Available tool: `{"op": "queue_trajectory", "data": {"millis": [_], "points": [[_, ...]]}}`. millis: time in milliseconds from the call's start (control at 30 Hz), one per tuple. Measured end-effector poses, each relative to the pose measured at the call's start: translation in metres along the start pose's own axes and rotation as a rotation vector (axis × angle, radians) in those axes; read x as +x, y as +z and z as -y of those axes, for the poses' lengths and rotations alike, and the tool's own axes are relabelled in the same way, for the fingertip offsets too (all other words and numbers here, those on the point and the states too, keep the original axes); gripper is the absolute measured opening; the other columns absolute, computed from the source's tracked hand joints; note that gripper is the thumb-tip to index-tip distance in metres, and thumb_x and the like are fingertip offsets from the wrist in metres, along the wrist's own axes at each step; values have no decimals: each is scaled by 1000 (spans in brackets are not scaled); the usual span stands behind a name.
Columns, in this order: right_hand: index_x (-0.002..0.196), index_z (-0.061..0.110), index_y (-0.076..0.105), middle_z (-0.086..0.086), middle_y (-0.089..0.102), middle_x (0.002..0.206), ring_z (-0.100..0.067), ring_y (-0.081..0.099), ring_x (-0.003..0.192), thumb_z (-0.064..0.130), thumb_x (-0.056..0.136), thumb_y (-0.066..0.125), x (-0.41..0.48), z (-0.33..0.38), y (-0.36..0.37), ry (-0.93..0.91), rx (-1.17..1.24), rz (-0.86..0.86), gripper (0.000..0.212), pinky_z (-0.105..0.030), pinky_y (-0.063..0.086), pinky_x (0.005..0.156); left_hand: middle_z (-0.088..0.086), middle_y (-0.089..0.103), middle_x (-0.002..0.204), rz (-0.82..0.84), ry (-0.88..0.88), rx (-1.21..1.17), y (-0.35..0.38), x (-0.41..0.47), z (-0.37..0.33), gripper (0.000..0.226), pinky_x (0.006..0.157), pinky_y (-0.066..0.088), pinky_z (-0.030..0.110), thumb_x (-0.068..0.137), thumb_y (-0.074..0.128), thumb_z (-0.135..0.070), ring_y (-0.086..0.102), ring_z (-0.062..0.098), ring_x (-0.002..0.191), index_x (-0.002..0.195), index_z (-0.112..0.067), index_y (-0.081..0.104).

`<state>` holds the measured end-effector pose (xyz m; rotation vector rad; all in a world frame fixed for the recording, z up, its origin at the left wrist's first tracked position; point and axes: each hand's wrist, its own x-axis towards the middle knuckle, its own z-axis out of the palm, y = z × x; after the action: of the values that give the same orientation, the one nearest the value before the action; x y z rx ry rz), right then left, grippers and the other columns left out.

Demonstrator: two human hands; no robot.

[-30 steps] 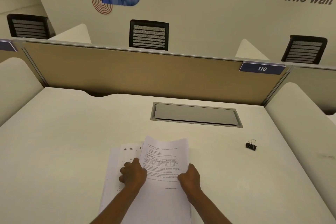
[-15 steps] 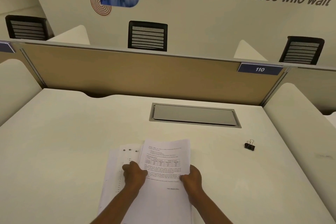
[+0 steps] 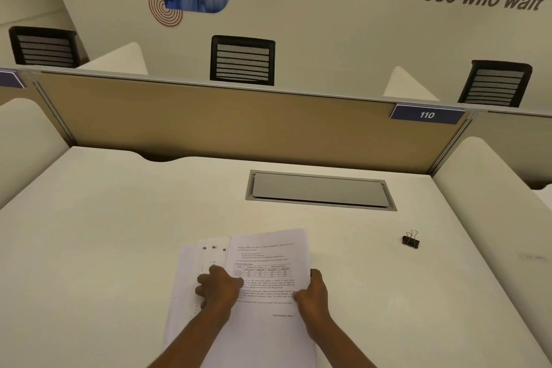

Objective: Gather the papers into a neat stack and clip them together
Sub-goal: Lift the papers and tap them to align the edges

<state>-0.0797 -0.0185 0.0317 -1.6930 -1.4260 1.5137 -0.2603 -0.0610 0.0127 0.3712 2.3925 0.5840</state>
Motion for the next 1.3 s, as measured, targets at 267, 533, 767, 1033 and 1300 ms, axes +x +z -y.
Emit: {"op": "queue_trajectory", "data": {"millis": [267, 533, 767, 1033, 1300], "points": [[90, 17, 57, -4, 66, 94, -14, 64, 85, -15, 75, 46, -4, 2, 6, -44, -8, 19, 37, -20, 52, 63, 14, 55, 116, 5, -18, 75, -9, 1, -4, 53, 89, 42, 41, 68, 73, -41, 49, 33, 107, 109, -13, 55], [72, 22, 56, -7, 63, 88, -25, 65, 82, 9, 66, 52, 38, -42, 18, -80, -204, -46, 15, -40, 62, 68, 11, 70, 93, 156, 56, -272, -16, 19, 5, 28, 82, 55, 44, 65, 75, -18, 64, 30, 84, 90, -12, 65], [84, 13, 57, -11, 62, 96, -24, 64, 85, -4, 67, 42, 15, -10, 3, 34, -50, -14, 28, -30, 56, 67, 10, 69, 94, 313, 186, -413, -23, 7, 2, 32, 79, 58, 47, 68, 78, -3, 68, 32, 86, 91, -8, 55], [92, 5, 60, -15, 68, 95, -28, 64, 84, -18, 69, 40, 3, -9, -16, 127, 219, 17, 38, -33, 54, 68, 6, 73, 111, 683, 360, -549, -32, -19, 2, 67, 84, 58, 46, 62, 66, 18, 69, 30, 102, 116, -23, 59], [112, -2, 59, -26, 68, 112, -47, 65, 100, -3, 46, 65, -11, -5, -50, -25, 510, 156, 66, -62, 54, 85, 18, 68, 118, 838, 444, -679, -51, -30, 7, 73, 91, 51, 61, 59, 76, 9, 65, 42, 107, 124, -16, 55]]}}
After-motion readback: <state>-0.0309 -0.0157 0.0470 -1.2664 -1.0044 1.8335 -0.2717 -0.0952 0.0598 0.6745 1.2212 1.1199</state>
